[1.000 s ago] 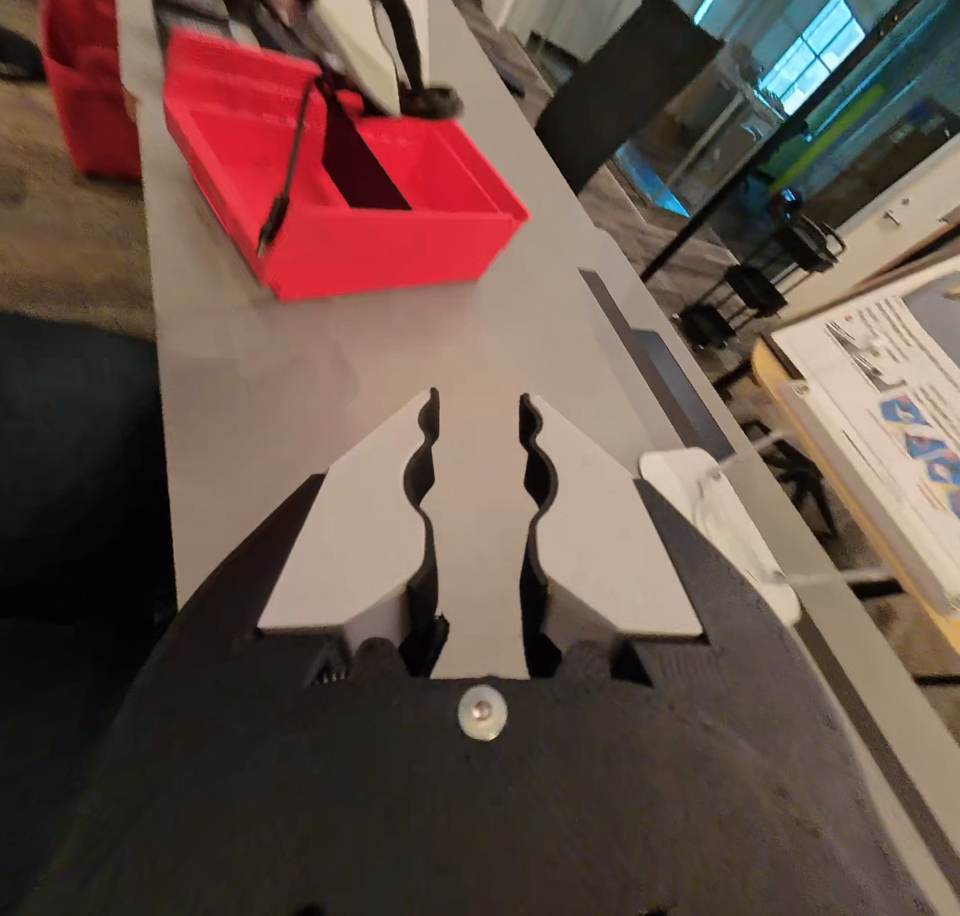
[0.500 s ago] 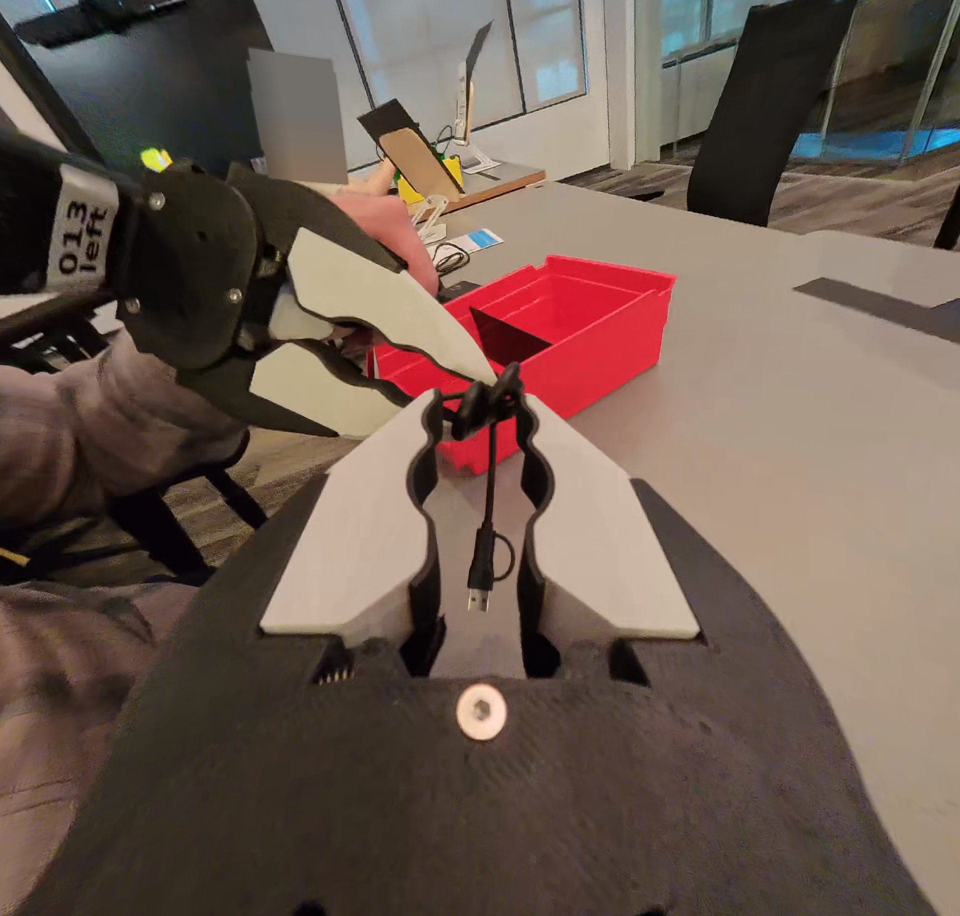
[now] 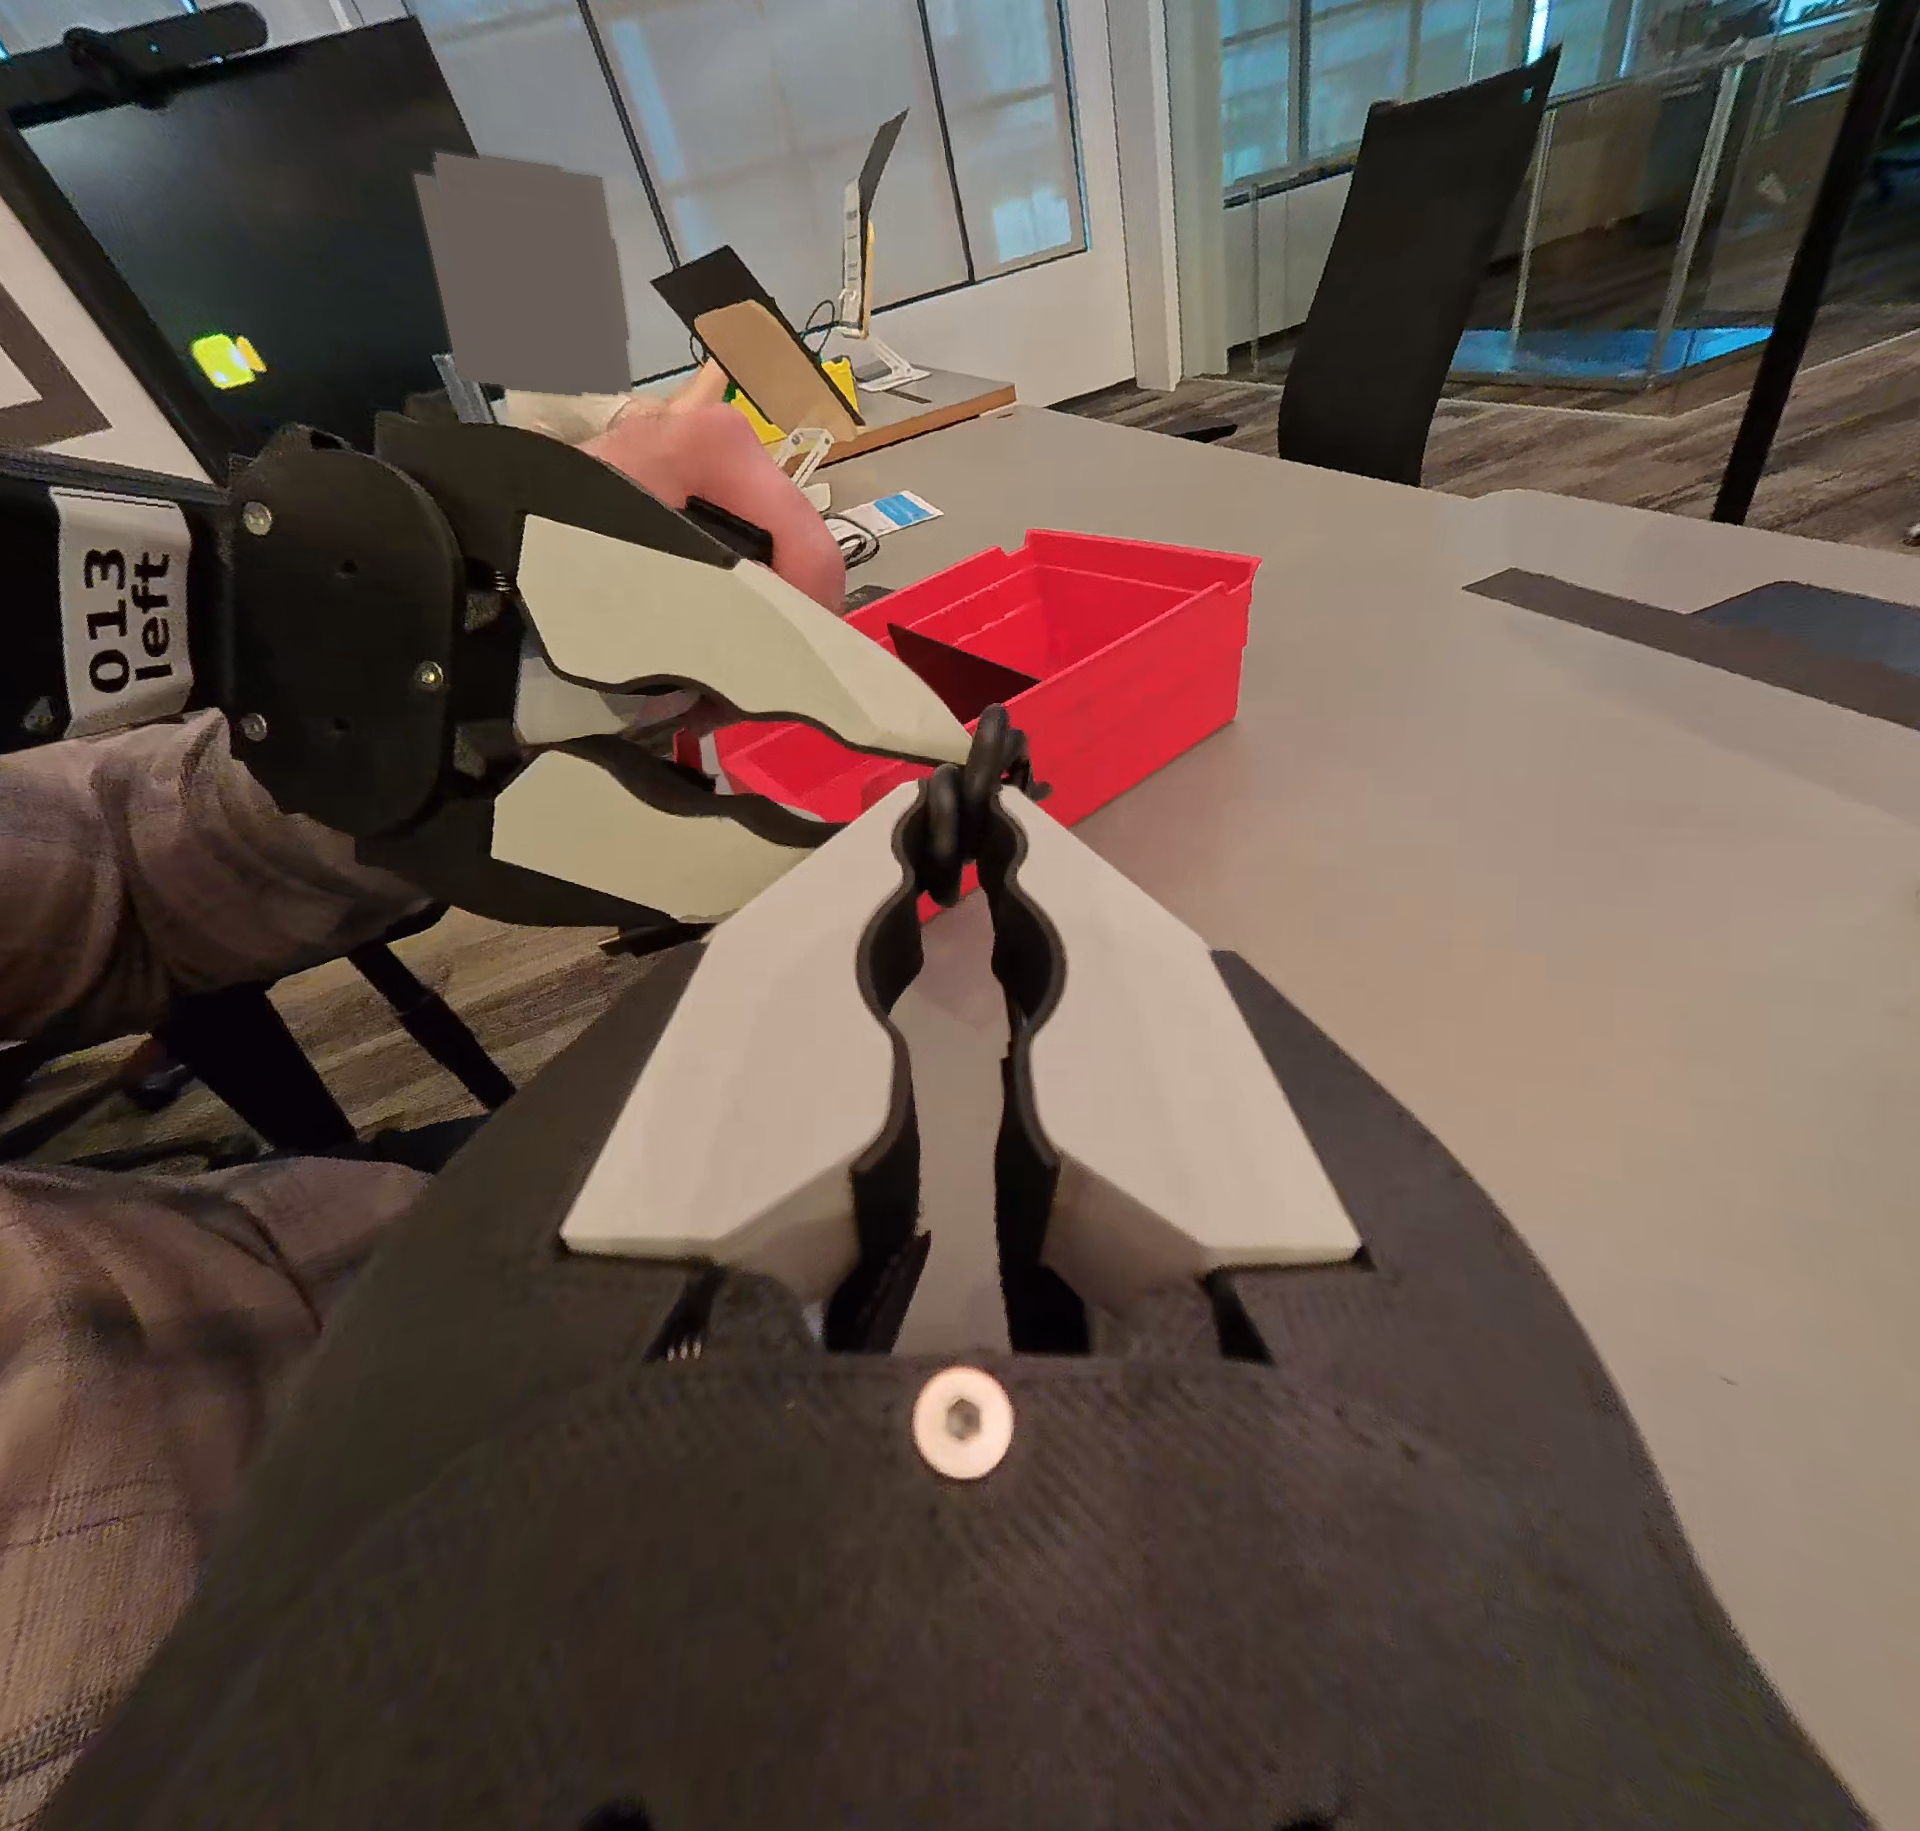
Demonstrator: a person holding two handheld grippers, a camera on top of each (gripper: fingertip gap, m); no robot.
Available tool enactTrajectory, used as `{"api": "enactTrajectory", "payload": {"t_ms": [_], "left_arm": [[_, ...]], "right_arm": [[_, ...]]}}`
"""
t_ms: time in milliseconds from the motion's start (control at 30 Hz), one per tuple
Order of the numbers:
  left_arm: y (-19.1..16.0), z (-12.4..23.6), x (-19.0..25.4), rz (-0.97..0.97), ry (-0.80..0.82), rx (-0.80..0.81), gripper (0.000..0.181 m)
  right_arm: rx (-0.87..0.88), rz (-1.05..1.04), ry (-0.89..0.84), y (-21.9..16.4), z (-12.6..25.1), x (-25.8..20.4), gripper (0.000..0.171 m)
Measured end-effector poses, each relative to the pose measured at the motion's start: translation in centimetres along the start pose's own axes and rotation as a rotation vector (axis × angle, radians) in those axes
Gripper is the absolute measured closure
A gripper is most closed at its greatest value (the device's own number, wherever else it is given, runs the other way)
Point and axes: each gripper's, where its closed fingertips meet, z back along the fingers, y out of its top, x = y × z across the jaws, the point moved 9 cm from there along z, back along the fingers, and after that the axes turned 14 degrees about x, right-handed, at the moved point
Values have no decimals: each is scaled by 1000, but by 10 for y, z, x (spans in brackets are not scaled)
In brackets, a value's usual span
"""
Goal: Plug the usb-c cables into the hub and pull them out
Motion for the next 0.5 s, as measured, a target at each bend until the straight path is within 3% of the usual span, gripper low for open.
{"api": "enactTrajectory", "payload": {"t_ms": [133,267,500], "left_arm": [[8,2,-2,32,32,66,165],[17,10,-13,119,73,150,154],[0,27,-43,140,165,92,150]], "right_arm": [[31,30,-55,11,14,4,167],[69,100,-122,32,35,10,167],[58,336,-302,106,120,20,167]]}}
